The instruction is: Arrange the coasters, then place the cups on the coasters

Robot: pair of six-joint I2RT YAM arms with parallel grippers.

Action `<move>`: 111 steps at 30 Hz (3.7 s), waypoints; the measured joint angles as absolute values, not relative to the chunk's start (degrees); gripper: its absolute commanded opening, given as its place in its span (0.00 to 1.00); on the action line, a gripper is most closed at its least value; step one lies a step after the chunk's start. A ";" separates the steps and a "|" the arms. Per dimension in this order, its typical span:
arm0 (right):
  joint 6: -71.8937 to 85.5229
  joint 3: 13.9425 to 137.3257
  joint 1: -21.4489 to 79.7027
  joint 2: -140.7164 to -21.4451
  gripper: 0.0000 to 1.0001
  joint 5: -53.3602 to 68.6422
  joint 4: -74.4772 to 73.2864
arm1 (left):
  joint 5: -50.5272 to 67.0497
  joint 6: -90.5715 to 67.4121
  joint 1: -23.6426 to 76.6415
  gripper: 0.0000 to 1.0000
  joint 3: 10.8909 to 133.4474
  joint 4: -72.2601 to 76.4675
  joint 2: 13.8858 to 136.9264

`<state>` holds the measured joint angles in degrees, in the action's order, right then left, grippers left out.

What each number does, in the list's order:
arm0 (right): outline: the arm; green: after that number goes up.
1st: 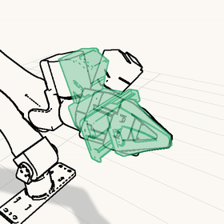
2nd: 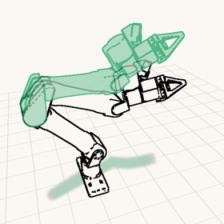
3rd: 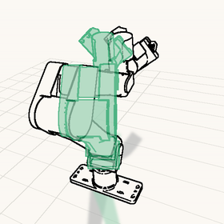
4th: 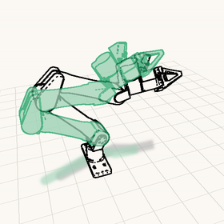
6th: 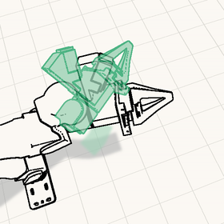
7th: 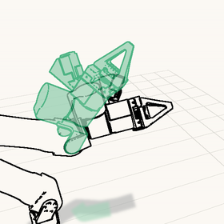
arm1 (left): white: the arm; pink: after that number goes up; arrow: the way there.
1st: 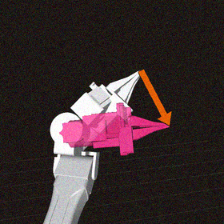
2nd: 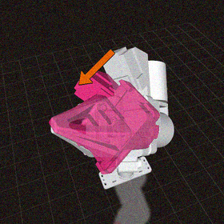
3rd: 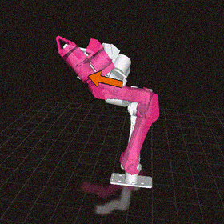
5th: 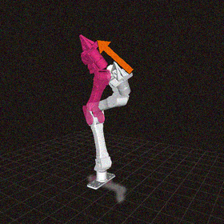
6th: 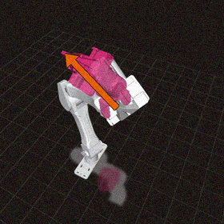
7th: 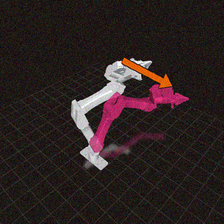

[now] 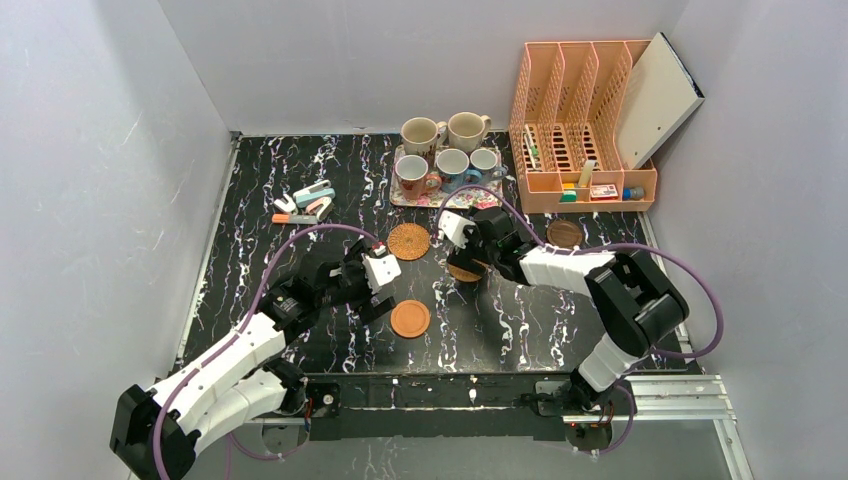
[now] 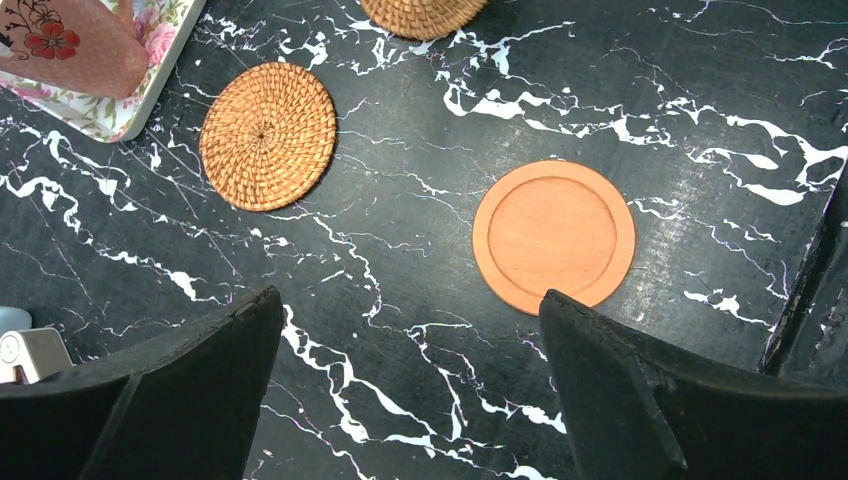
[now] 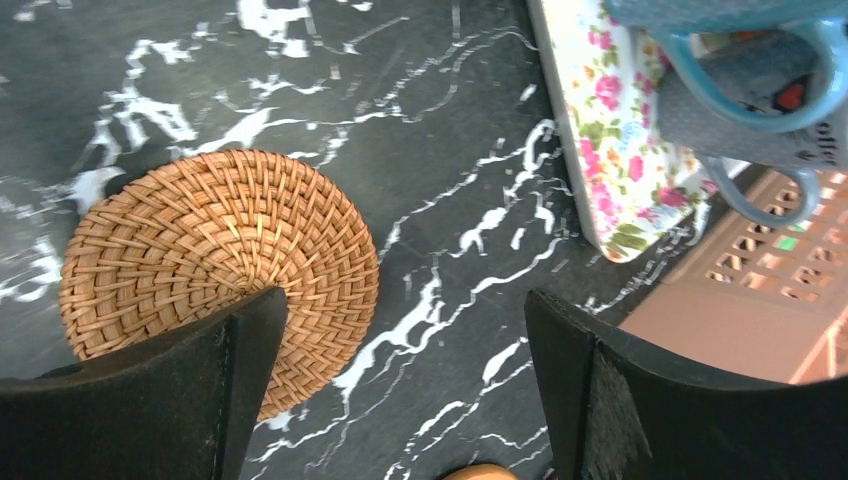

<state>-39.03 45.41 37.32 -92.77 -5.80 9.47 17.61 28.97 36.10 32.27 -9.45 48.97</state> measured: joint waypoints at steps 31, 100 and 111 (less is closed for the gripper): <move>-38.52 42.72 34.89 -81.78 0.98 -16.67 17.58 | 12.40 28.49 36.12 0.98 30.48 -5.21 48.69; -34.72 40.99 31.18 -73.47 0.98 -13.91 17.78 | -8.97 30.63 51.90 0.98 30.85 2.96 72.51; -34.74 40.38 31.07 -73.43 0.98 -13.34 17.78 | -11.22 32.56 52.99 0.98 30.55 3.95 72.95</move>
